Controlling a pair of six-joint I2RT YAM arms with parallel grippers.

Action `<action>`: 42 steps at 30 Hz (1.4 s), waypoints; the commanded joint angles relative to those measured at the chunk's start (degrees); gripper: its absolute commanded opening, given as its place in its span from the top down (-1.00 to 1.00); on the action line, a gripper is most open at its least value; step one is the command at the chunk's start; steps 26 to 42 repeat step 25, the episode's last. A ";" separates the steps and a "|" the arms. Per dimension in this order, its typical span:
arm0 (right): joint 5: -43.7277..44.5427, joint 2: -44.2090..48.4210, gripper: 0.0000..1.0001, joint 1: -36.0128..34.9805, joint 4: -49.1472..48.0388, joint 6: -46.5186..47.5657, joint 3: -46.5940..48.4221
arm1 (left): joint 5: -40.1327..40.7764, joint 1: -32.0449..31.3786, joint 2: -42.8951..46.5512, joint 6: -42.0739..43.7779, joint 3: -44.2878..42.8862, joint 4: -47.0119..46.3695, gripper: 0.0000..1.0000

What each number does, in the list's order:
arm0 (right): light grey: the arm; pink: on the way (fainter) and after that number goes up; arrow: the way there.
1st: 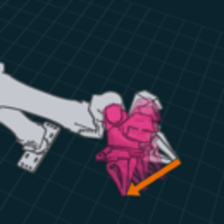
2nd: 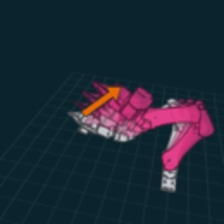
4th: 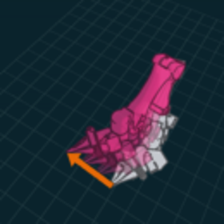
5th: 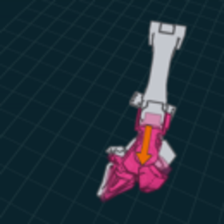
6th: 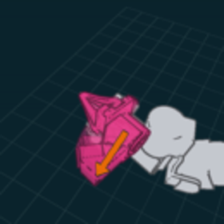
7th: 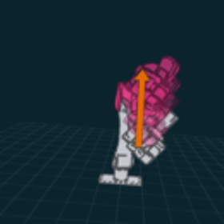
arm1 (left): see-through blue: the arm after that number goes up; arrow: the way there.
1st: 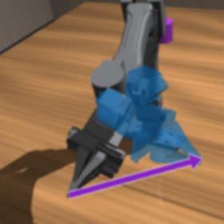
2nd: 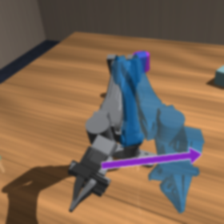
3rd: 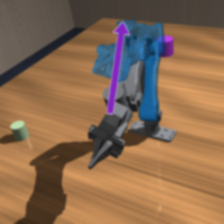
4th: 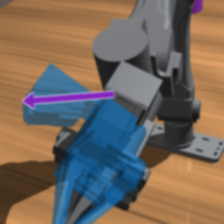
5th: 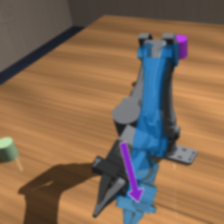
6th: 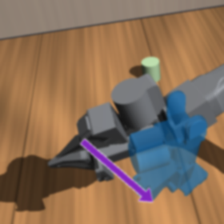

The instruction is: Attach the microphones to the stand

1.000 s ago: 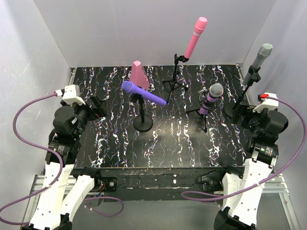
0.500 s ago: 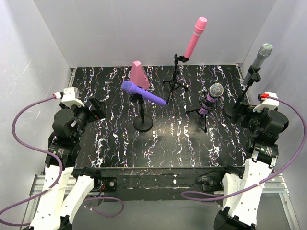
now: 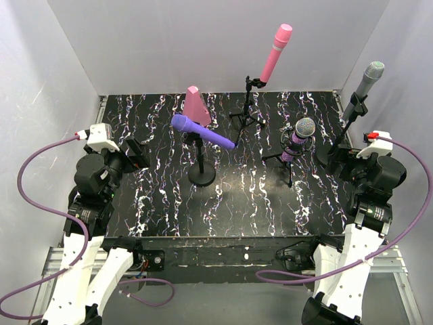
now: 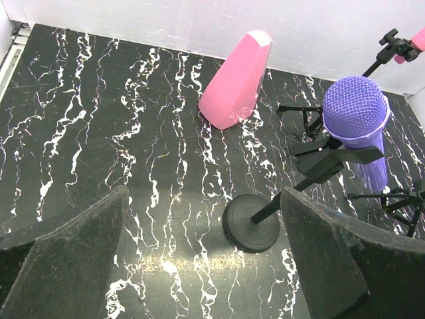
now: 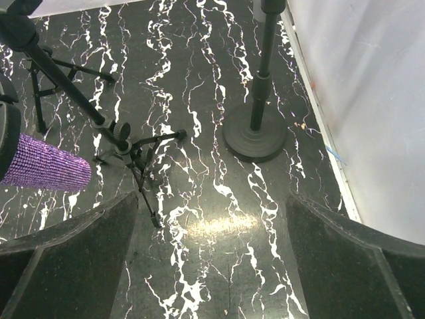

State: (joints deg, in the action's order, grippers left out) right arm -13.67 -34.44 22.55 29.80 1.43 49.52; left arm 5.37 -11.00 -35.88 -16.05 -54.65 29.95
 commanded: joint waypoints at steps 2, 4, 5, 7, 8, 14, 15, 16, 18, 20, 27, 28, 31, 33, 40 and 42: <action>-0.57 0.25 -0.97 0.39 -2.73 -0.73 -0.74 | 1.23 -0.25 0.55 1.02 0.51 -0.16 -0.96; -0.57 0.25 -0.97 0.39 -2.73 -0.82 -0.82 | 1.23 -0.24 0.63 1.20 0.42 -0.07 -0.96; -0.65 0.25 -0.97 0.39 -2.73 -0.90 -0.83 | 1.31 -0.16 0.72 1.29 0.51 0.10 -0.96; -0.74 0.25 -0.97 0.31 -2.73 -0.90 -0.91 | 1.40 -0.25 0.72 1.38 0.51 0.02 -0.96; -0.83 0.33 -0.97 0.39 -2.73 -0.99 -0.91 | 1.49 -0.25 0.81 1.38 0.60 0.10 -0.96; -3.99 0.07 -0.97 0.39 -1.77 -3.69 0.40 | 1.40 -0.16 0.81 1.38 0.86 0.10 -0.96; -5.04 0.07 -0.97 0.39 -0.98 -5.37 1.01 | 1.40 -0.24 0.81 1.38 0.78 0.10 -0.96; -5.14 0.07 -0.97 0.39 -0.10 -6.52 1.63 | 1.31 -0.25 0.81 1.38 0.78 0.10 -0.96; -5.40 1.30 -0.97 0.39 -0.79 -7.58 1.20 | 1.05 -0.25 0.81 1.38 0.69 0.10 -0.96; -4.61 2.61 -0.97 0.39 -2.29 -7.67 0.41 | 0.88 -0.25 0.81 1.55 0.51 0.02 -0.96; -2.50 2.00 -0.96 0.39 -1.07 -7.85 2.42 | 0.61 -0.25 0.72 1.64 0.16 0.10 -0.96; -2.50 2.00 -0.96 0.39 -1.07 -7.85 2.42 | 0.61 -0.25 0.72 1.64 0.16 0.10 -0.96; -2.50 2.00 -0.96 0.39 -1.07 -7.85 2.42 | 0.61 -0.25 0.72 1.64 0.16 0.10 -0.96; -2.50 2.00 -0.96 0.39 -1.07 -7.85 2.42 | 0.61 -0.25 0.72 1.64 0.16 0.10 -0.96; -2.50 2.00 -0.96 0.39 -1.07 -7.85 2.42 | 0.61 -0.25 0.72 1.64 0.16 0.10 -0.96; -2.50 2.00 -0.96 0.39 -1.07 -7.85 2.42 | 0.61 -0.25 0.72 1.64 0.16 0.10 -0.96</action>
